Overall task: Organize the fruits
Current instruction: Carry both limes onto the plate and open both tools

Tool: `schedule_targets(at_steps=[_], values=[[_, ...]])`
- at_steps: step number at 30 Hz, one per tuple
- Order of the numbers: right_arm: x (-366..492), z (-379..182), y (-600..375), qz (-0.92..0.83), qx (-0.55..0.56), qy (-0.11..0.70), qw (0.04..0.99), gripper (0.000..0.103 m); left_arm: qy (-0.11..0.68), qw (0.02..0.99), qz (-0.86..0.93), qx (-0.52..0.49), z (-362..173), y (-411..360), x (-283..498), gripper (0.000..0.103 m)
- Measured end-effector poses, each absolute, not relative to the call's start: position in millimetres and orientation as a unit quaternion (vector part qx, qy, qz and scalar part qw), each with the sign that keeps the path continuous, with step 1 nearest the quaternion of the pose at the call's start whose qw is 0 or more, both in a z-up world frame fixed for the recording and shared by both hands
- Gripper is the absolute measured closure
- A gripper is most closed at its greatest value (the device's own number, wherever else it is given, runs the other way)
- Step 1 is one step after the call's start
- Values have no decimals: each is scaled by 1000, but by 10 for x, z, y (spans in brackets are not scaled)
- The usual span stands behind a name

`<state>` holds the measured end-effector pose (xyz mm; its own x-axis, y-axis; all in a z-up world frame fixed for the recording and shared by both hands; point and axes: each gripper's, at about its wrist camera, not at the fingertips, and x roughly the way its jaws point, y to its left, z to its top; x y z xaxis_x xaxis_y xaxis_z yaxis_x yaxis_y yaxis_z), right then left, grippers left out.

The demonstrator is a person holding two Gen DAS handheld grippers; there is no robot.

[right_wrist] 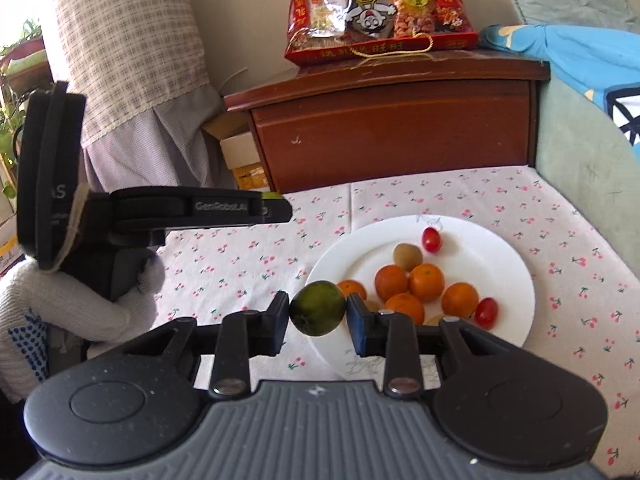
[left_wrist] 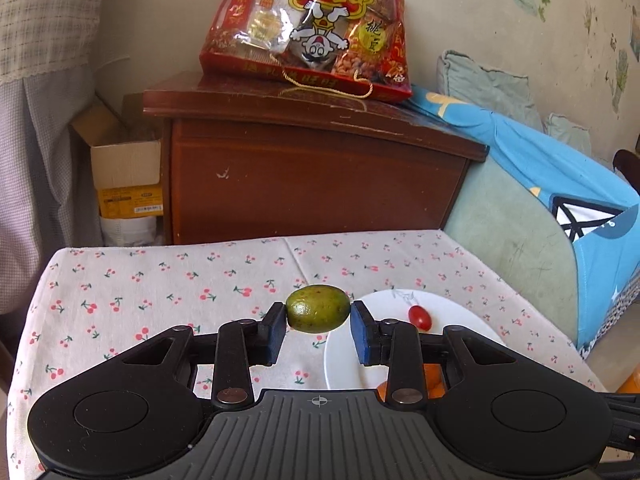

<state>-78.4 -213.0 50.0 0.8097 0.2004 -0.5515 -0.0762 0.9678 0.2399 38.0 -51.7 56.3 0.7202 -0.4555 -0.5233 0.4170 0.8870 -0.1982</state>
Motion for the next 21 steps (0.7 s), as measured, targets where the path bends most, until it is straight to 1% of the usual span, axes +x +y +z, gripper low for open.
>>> schedule_targets(at_steps=[10, 18, 21], values=[[-632, 589, -2715, -34, 132, 250, 959, 71, 297, 920, -253, -45, 556, -693, 399, 71], [-458, 370, -2911, -57, 182, 268, 944, 72, 323, 909, -260, -35, 385, -890, 434, 71], [-421, 290, -2910, -58, 184, 272, 943, 72, 329, 907, -259, -31, 332, -936, 459, 71]])
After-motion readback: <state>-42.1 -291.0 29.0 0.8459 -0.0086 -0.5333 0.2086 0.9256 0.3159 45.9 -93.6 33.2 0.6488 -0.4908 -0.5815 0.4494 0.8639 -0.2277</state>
